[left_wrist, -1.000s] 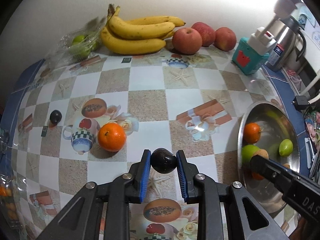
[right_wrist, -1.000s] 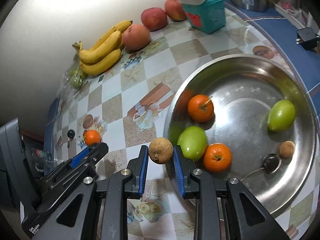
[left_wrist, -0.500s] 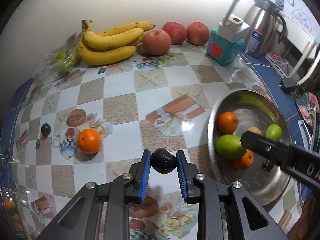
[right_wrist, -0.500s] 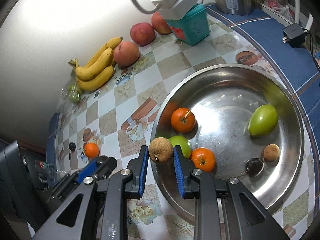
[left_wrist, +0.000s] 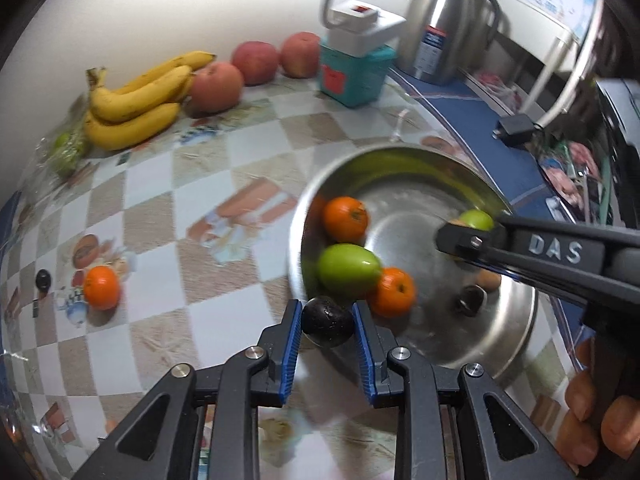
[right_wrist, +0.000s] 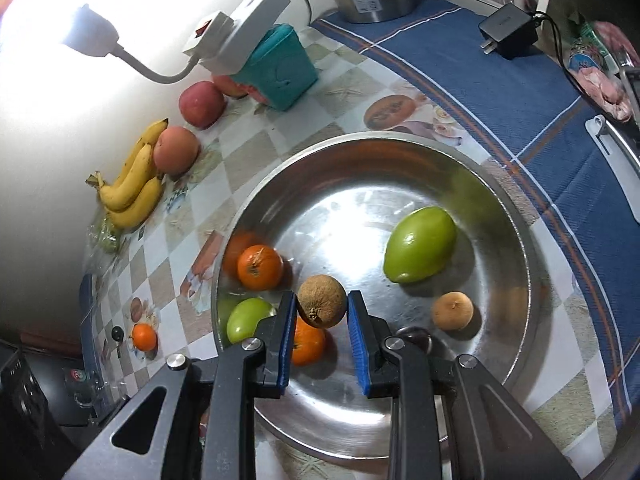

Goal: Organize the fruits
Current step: 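Carry the kiwi with the right gripper while the left gripper carries the dark plum over the basin, then lower the kiwi and dark plum into the basin and open both grippers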

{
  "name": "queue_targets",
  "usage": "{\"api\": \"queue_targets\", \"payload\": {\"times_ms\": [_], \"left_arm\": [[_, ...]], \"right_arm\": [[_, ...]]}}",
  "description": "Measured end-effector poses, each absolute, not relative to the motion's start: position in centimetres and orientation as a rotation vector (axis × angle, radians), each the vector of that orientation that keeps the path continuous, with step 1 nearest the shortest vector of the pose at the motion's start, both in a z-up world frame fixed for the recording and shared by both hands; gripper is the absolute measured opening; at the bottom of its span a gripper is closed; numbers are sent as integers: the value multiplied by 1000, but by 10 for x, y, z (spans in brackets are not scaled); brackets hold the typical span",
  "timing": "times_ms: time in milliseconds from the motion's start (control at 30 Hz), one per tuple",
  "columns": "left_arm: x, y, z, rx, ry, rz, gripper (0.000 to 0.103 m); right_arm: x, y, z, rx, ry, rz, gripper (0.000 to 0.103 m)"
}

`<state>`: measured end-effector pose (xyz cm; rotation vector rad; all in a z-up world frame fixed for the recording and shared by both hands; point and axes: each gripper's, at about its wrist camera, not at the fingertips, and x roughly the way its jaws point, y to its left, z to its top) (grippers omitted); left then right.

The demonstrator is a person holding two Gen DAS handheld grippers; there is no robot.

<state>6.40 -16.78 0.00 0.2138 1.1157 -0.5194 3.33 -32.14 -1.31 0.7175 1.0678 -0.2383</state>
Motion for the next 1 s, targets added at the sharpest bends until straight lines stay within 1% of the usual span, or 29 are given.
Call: {"api": "queue_targets", "payload": {"times_ms": [167,500,1000], "left_arm": [[55,-178,-5,253,1114,-535,28],[57,-181,-15,247,1140,-546,28],[58,-181,-14,229,1158,-554,30]], "right_arm": [[34,-320,-16,712,1077,-231,27],[37,-317,-29,711,1122,-243,27],[36,-317,-23,697,1110,-257,27]]}}
